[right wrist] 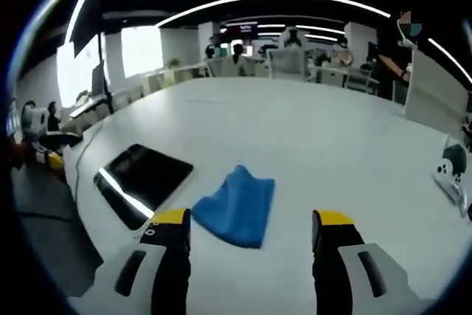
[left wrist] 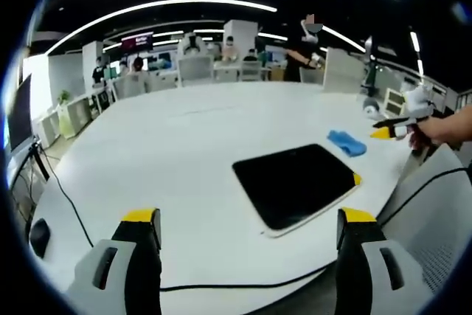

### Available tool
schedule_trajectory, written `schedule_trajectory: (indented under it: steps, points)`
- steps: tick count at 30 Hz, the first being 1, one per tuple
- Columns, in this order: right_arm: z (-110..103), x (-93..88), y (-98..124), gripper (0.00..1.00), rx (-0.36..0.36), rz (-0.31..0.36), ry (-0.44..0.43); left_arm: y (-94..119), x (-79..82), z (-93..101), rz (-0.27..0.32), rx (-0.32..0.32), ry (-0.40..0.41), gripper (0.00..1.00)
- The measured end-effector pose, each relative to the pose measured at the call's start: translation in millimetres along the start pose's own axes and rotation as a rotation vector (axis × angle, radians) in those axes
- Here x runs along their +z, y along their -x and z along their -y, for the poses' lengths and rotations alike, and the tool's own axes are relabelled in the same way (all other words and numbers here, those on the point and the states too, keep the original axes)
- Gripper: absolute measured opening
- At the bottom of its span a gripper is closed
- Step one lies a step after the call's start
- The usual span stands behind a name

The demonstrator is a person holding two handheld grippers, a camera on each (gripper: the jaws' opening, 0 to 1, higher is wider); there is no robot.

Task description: Wipe the mirror surface with the cleaning cloth until all visible marks leave the cleaned area.

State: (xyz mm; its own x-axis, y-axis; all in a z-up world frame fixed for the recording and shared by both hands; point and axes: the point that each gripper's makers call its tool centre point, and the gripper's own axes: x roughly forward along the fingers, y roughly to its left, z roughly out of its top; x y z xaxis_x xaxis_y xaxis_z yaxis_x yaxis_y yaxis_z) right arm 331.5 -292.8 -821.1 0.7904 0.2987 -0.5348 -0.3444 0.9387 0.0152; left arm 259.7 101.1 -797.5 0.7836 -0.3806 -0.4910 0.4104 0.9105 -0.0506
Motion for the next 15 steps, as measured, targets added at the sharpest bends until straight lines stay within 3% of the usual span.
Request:
schedule_trajectory:
  steps: [6, 10, 12, 15]
  points:
    - [-12, -0.6, -38, 0.47, 0.015, -0.045, 0.030, -2, -6.3, -1.0, -0.033, 0.002, -0.005, 1.00]
    - [-13, 2.7, -52, 0.31, -0.003, -0.054, 0.007, -2, -9.6, -1.1, -0.050, 0.004, -0.008, 1.00]
    - [-10, -4.0, -58, 0.26, -0.023, -0.088, 0.019, -1, -9.2, -0.8, -0.049, 0.005, -0.009, 1.00]
    - [-14, -7.2, -63, 0.22, -0.017, -0.109, -0.030, -1, -9.0, -1.2, -0.047, 0.006, -0.010, 1.00]
